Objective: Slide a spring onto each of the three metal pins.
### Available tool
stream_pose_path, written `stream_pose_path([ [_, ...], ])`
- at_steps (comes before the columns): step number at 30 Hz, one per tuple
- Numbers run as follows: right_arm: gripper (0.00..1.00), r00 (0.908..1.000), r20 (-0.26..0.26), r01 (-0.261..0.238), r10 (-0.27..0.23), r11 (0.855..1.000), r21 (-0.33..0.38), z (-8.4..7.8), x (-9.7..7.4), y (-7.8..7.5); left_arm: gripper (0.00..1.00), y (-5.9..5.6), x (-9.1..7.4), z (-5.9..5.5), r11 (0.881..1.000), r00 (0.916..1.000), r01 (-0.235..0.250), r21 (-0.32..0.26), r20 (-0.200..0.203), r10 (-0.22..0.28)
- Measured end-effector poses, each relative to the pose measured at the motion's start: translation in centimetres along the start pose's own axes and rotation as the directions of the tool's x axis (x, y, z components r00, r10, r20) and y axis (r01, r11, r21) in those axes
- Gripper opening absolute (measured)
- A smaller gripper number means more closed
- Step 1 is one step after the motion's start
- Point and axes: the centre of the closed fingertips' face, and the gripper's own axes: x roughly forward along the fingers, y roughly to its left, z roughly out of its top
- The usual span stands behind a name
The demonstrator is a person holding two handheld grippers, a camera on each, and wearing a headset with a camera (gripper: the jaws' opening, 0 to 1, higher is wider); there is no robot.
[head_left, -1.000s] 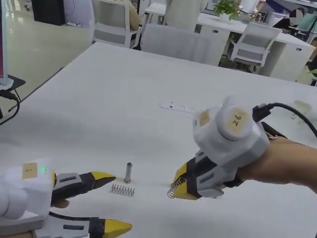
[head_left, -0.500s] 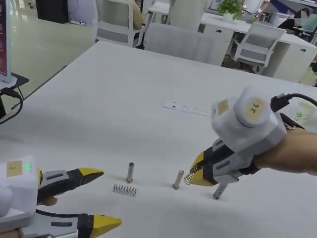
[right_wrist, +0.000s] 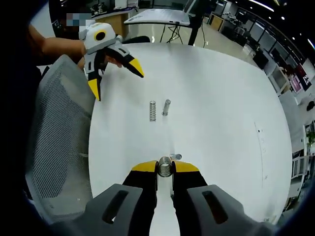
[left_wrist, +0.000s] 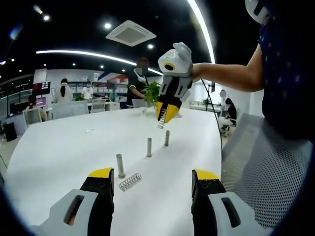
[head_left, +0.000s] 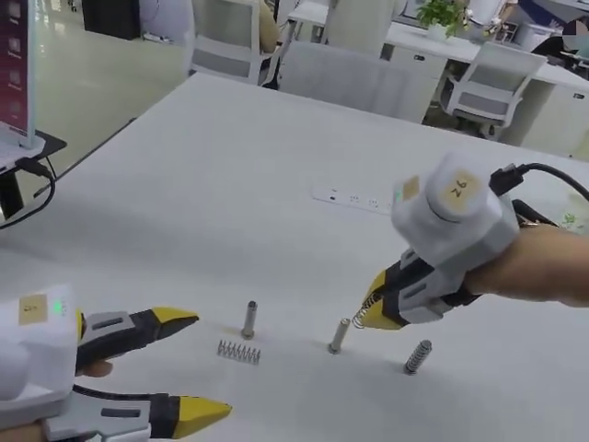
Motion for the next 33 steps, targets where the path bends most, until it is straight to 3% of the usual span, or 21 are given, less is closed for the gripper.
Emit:
stream_pose_path([
  [15, 0.08, 0.9993, -0.029, -0.022, 0.023, 0.999, 0.028, -0.4, 1.9, -1.9, 0.59, -0.1, 0.1, 0.3, 1.0, 1.0, -0.005, 0.008, 0.006, 0.005],
  [33, 0.08, 0.9963, -0.069, -0.049, 0.051, 0.998, 0.036, -0.9, 3.5, -2.1, 0.58, 0.2, 0.0, 0.3, 1.0, 0.9998, -0.014, 0.005, 0.013, 0.014],
])
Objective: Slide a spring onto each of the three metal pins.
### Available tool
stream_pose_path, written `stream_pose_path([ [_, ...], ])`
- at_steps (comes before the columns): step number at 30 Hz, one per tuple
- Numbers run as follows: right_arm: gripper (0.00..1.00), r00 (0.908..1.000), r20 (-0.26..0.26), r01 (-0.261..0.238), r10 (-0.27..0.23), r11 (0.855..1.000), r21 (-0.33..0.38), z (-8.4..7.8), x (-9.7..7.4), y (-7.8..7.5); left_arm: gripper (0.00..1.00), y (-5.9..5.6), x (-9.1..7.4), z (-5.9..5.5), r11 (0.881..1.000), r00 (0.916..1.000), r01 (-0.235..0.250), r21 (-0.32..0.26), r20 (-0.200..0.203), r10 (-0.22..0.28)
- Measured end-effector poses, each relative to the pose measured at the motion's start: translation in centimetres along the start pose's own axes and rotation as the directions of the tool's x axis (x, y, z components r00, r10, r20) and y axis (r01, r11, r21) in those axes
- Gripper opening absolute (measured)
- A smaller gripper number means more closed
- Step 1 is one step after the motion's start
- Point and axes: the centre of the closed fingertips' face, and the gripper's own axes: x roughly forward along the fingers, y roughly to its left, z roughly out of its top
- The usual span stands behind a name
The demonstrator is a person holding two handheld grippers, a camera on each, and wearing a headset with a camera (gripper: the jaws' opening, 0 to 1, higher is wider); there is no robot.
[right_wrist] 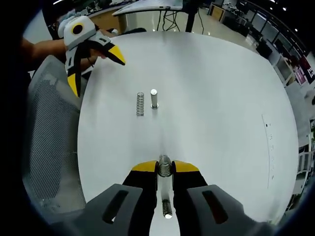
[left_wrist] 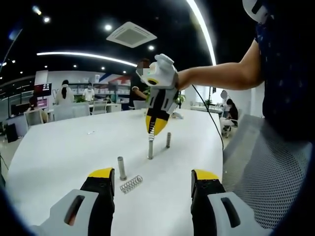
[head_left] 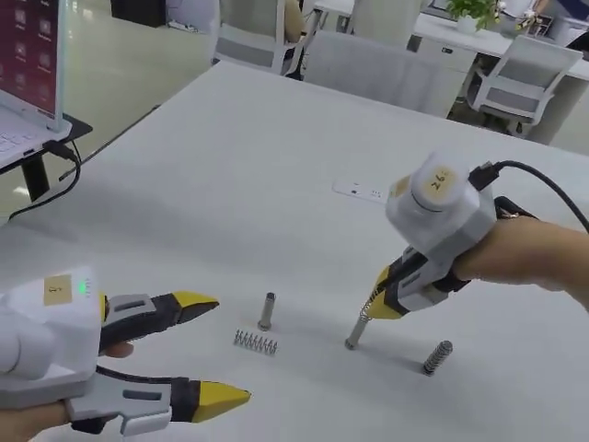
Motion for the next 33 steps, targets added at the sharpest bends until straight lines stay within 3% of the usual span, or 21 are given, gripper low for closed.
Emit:
stream_pose_path([
  [33, 0.09, 0.9985, -0.053, -0.014, 0.015, 1.0, 0.019, -1.3, 4.1, 0.6, 0.56, -0.1, 0.4, -0.2, 1.0, 0.9999, 0.008, 0.005, -0.009, -0.008],
])
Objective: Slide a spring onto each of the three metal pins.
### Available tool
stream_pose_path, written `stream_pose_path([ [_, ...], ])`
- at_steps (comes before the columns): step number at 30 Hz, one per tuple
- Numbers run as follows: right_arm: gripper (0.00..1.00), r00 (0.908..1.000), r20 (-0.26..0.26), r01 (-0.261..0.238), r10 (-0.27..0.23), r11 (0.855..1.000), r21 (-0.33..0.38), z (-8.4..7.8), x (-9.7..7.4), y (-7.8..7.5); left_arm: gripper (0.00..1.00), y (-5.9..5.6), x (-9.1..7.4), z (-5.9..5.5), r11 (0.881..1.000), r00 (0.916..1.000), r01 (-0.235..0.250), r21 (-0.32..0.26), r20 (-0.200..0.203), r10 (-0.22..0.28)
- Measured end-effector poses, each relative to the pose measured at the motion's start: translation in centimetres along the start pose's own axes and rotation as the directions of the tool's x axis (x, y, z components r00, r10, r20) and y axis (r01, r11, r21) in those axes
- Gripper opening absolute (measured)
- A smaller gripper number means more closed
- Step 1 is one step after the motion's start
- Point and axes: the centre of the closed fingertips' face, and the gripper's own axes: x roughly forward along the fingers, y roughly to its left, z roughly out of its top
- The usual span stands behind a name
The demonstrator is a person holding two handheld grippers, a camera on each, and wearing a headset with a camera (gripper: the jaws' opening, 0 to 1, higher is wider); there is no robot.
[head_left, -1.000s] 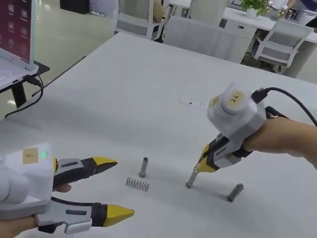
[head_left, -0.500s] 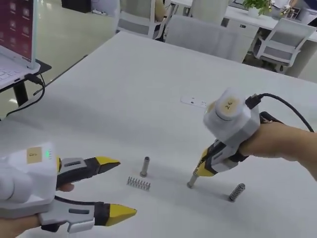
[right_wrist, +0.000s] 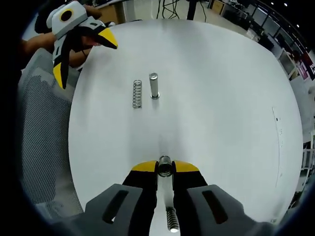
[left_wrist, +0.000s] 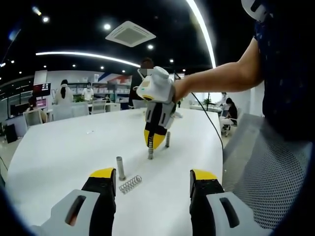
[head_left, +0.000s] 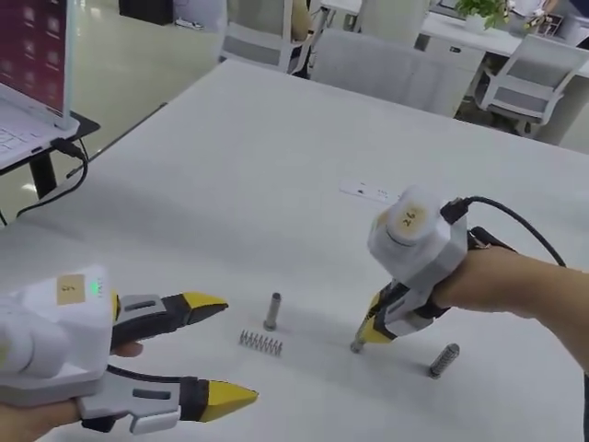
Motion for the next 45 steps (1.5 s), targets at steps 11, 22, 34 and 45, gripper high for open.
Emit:
stream_pose_path([
  [11, 0.09, 1.0, -0.003, 0.004, -0.004, 1.0, 0.012, -0.3, 1.2, 0.1, 0.55, -0.2, 0.1, 0.1, 1.0, 1.0, 0.002, 0.0, -0.004, -0.002],
  [22, 0.09, 1.0, -0.003, 0.003, -0.003, 1.0, 0.019, -0.3, 1.5, 0.2, 0.55, -0.3, 0.0, 0.1, 1.0, 1.0, -0.001, -0.002, -0.004, 0.001],
  [34, 0.15, 1.0, -0.003, 0.005, -0.005, 1.0, 0.024, -0.4, 1.6, 0.3, 0.55, -0.1, -0.1, -0.1, 1.0, 1.0, -0.005, -0.004, 0.0, 0.005],
  [45, 0.24, 0.9998, 0.013, 0.016, -0.016, 1.0, 0.02, 0.1, 1.1, 0.4, 0.55, -0.1, -0.1, 0.0, 1.0, 1.0, -0.005, -0.003, 0.004, 0.005],
])
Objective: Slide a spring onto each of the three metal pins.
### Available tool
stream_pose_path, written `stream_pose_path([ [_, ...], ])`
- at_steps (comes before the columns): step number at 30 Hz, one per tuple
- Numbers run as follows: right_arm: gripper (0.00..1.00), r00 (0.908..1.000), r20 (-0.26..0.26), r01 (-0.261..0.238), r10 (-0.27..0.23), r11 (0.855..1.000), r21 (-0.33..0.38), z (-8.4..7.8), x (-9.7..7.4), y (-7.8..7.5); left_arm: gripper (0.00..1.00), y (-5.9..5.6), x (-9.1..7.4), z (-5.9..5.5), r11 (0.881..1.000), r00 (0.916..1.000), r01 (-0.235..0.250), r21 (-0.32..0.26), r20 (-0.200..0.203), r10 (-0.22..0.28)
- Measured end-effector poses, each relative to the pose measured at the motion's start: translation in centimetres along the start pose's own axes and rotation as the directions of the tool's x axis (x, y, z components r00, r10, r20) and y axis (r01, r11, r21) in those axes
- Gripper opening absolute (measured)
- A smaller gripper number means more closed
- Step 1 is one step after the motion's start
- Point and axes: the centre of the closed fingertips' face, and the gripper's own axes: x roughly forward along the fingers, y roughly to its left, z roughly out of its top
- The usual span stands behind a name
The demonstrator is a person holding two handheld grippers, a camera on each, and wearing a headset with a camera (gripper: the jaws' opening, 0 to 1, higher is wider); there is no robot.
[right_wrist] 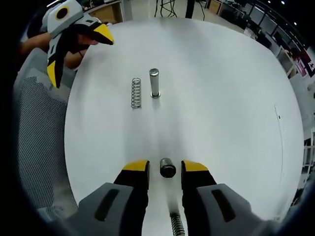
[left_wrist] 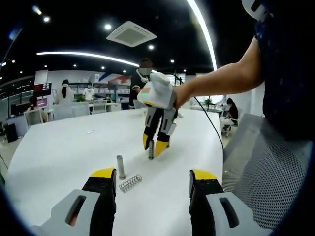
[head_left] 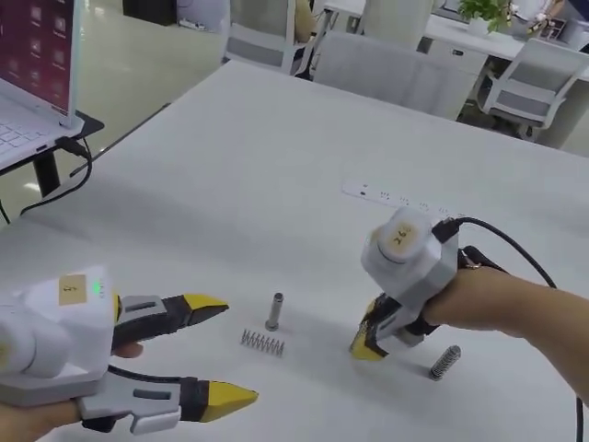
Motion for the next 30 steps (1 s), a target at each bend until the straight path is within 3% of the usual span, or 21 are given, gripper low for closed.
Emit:
stream_pose_path([
  [12, 0.29, 0.9984, 0.053, 0.021, -0.018, 0.999, -0.051, 2.8, -0.7, 0.4, 0.55, 0.1, -0.3, 0.0, 1.0, 1.0, -0.005, 0.005, 0.001, 0.005],
  [30, 0.26, 0.9954, 0.093, -0.01, 0.021, 0.994, -0.113, 6.4, -0.1, 2.8, 0.54, -0.1, -0.5, 0.1, 1.0, 1.0, -0.008, 0.01, -0.004, 0.008],
])
